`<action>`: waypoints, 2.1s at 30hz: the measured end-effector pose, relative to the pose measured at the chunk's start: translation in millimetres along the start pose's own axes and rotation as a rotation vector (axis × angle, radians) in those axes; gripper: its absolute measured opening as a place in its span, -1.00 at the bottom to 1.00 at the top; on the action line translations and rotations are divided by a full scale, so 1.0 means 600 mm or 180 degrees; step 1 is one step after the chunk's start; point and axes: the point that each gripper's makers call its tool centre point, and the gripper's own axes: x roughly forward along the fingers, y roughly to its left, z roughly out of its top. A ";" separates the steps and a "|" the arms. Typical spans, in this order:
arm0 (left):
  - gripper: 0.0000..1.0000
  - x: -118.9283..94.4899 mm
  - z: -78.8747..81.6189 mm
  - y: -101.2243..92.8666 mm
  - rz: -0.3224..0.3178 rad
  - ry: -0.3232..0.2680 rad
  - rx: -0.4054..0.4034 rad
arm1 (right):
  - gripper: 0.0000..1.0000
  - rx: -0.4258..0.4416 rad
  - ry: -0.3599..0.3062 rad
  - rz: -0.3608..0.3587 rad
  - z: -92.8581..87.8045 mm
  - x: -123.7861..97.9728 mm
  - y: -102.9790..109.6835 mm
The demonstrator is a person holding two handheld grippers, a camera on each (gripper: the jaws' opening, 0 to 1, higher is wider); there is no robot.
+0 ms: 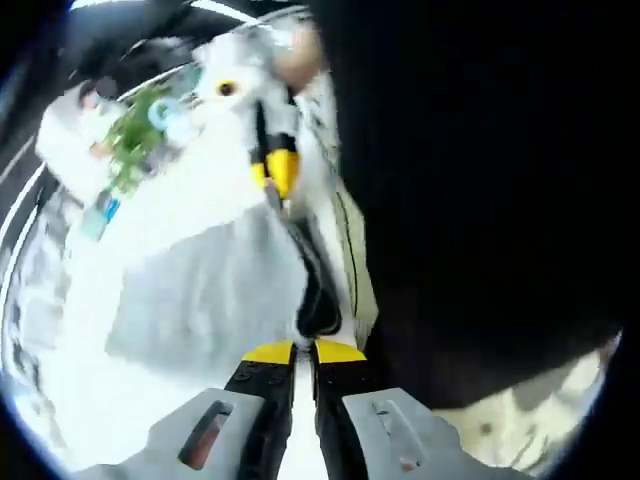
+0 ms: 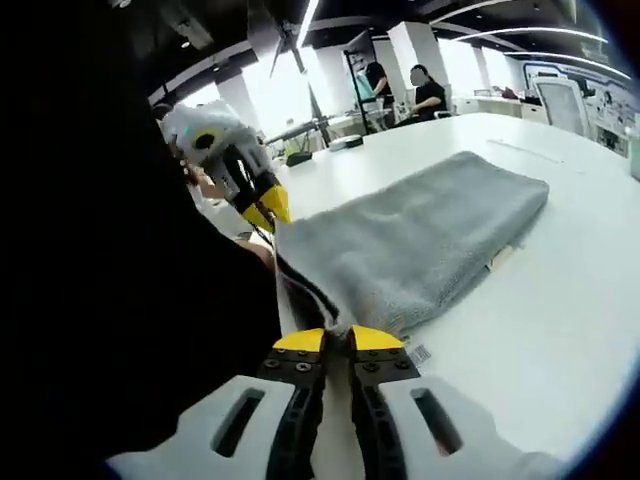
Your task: Fold the towel on the table until its edges align and the towel forms a compact rectangular stack.
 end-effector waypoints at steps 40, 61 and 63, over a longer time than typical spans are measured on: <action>-0.88 -0.047 0.000 0.145 0.0363 -0.1459 -0.3824 | -0.92 -0.1039 -0.0266 -0.0615 0.074 0.024 -0.035; -0.47 -0.057 0.012 0.061 -0.0068 -0.1236 -0.2385 | -0.96 0.0697 -0.0821 -0.0046 0.143 -0.014 -0.061; -0.37 -0.045 0.012 0.042 -0.0090 -0.1062 -0.2099 | -0.96 0.0953 -0.0938 -0.0053 0.148 -0.016 -0.070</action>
